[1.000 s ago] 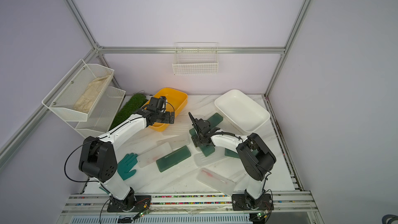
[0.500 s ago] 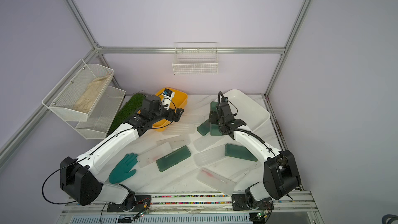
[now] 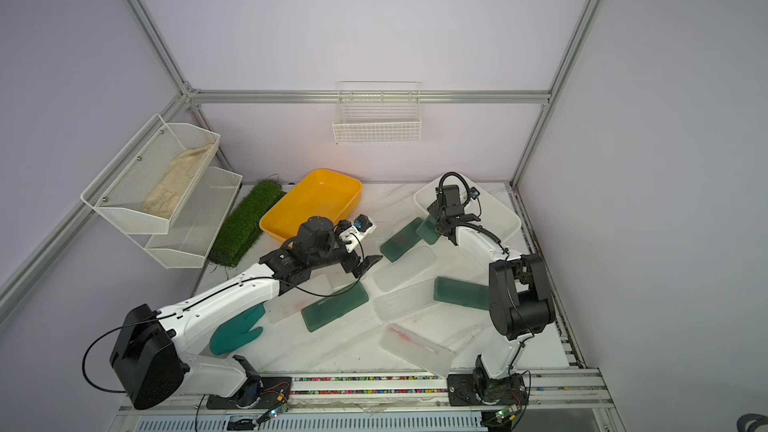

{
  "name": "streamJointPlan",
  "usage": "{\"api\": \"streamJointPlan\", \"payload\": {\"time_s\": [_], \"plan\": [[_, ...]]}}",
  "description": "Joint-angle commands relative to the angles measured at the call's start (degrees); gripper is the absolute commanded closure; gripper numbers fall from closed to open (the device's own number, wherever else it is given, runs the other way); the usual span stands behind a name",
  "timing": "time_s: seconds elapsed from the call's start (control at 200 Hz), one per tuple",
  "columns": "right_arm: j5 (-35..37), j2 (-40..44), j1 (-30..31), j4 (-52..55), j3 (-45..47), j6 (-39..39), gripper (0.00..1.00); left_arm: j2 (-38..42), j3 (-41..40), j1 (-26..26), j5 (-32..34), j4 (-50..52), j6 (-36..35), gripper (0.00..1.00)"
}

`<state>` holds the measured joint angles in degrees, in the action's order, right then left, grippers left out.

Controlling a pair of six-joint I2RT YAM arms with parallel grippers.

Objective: Place the pencil cases by color into the storage box
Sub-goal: Place the pencil case at the storage box.

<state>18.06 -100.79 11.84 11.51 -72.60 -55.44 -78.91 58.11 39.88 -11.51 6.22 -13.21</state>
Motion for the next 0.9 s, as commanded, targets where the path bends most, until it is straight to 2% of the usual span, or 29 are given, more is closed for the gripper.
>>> {"api": "streamJointPlan", "payload": {"time_s": [0.0, 0.35, 0.675, 0.89], "plan": [[5.49, -2.01, -0.72, -3.02, -4.45, -7.4, 0.44, 2.32, -3.11, 0.7, -3.69, -7.99, -3.79, 0.0], [7.57, -8.88, -2.35, -3.63, -12.0, -10.48, 0.44, 0.47, -3.52, 1.24, -6.47, -10.21, -2.64, 0.0], [12.21, -14.32, -3.25, -10.07, -13.73, -9.64, 0.42, 0.34, -3.17, 2.57, -6.61, -11.0, -0.51, 0.0], [9.22, -15.54, -5.77, -13.16, -13.2, -12.22, 0.42, 0.95, -2.91, 2.92, -6.39, -10.54, 0.03, 0.0]]}}
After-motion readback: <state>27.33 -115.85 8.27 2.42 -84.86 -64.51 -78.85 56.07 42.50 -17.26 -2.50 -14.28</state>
